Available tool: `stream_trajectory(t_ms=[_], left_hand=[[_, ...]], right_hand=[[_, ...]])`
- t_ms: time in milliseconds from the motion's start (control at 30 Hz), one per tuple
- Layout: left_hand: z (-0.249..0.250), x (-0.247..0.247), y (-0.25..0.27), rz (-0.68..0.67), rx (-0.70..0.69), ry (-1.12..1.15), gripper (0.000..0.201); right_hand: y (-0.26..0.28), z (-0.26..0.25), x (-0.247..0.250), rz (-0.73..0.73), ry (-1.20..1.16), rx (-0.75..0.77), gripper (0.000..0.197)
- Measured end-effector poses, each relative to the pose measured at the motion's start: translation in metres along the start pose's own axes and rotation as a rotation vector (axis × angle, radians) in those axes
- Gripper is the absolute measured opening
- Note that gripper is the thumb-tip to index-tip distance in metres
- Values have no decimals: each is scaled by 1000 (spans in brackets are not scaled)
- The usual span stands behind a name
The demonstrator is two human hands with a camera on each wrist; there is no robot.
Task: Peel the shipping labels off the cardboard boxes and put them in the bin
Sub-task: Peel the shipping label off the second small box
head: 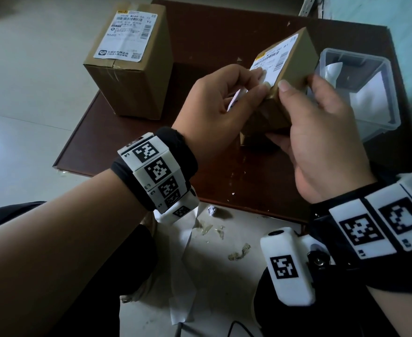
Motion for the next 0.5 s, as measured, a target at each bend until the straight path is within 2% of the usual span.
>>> stream_trajectory(t_ms=[200, 500], left_hand=[[0, 2, -1, 42, -65, -83, 16], [2, 3, -2, 52, -90, -88, 15]], right_hand=[[3, -1, -2, -94, -8, 53, 54], [2, 2, -3, -132, 51, 103, 59]])
Point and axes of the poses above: each hand's wrist, its own y-axis away from the middle knuckle, its own x-axis out of the back of the hand, z = x × y, the point moved 1 cm from there along -y, towards the middle knuckle, and after that the axes turned 5 degrees about z, right-handed, at the moved point
